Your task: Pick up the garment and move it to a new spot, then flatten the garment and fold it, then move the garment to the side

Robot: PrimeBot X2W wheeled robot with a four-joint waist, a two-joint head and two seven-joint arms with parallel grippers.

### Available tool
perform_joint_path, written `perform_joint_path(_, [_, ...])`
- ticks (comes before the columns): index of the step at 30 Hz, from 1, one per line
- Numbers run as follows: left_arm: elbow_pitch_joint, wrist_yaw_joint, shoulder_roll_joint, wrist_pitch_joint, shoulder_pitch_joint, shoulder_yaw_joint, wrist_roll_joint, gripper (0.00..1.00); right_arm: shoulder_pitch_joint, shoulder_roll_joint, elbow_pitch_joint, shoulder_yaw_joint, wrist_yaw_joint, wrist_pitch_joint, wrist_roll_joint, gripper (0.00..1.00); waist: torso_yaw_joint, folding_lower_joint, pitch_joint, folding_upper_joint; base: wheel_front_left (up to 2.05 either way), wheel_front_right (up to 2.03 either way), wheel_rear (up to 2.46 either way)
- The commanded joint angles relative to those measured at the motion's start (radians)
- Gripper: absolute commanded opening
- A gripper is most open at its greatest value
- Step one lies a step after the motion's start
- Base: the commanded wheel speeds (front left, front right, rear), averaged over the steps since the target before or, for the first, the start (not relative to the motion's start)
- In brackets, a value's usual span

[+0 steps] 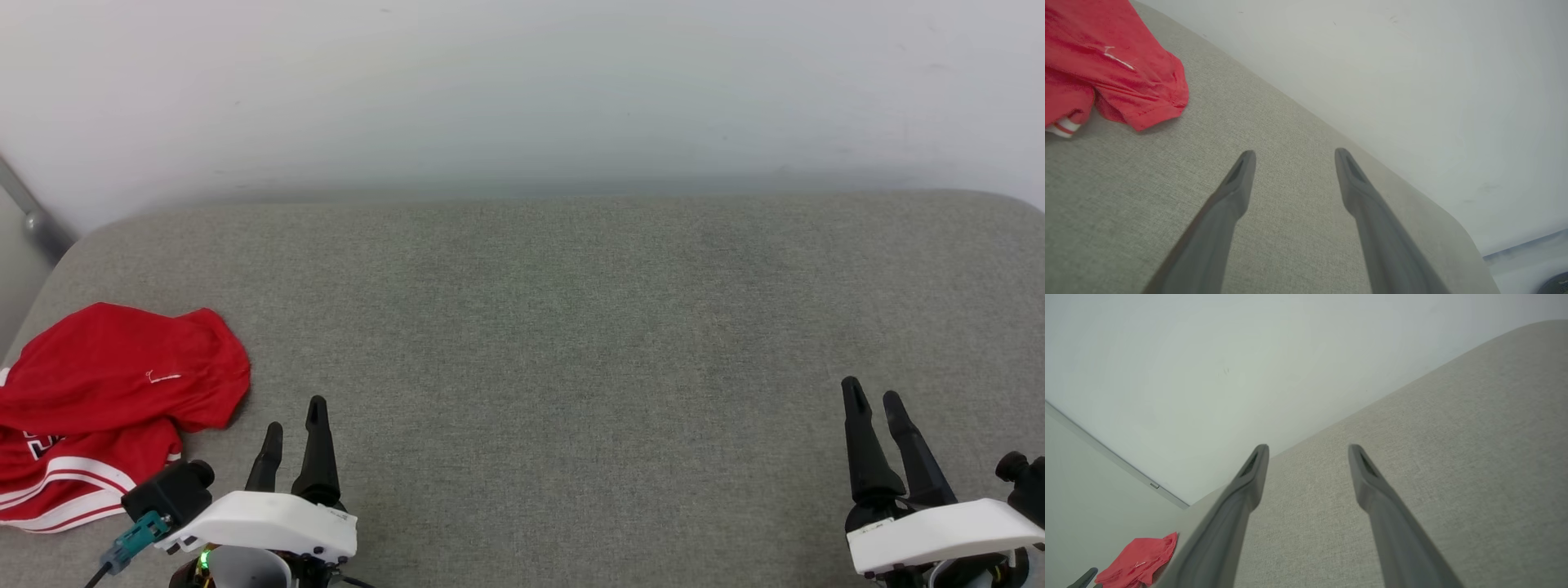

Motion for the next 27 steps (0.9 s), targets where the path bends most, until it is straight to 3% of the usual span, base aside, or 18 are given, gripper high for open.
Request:
perform_joint_path(1, [-0.017,0.006,0.009,-0.008,-0.003,-0.007,0.025,1.00,0.000,-0.001,-0.020,0.002,0.000,-0.007,-0.028,1.00,0.000,0.0000,0.000,0.0000,0.00,0.00,0.00])
perform_joint_path(15, [-0.044,0.061,0.043,-0.049,0.008,-0.079,0.180,1.00,0.027,-0.001,-0.053,0.009,0.000,-0.049,-0.210,1.00,0.001,0.0000,0.002,0.0000,0.00,0.00,0.00])
perform_joint_path(27, [-0.064,0.071,0.050,-0.081,0.019,-0.109,0.288,1.00,0.046,0.000,-0.069,0.015,0.000,-0.080,-0.318,1.00,0.002,0.0000,0.006,0.0000,0.00,0.00,0.00])
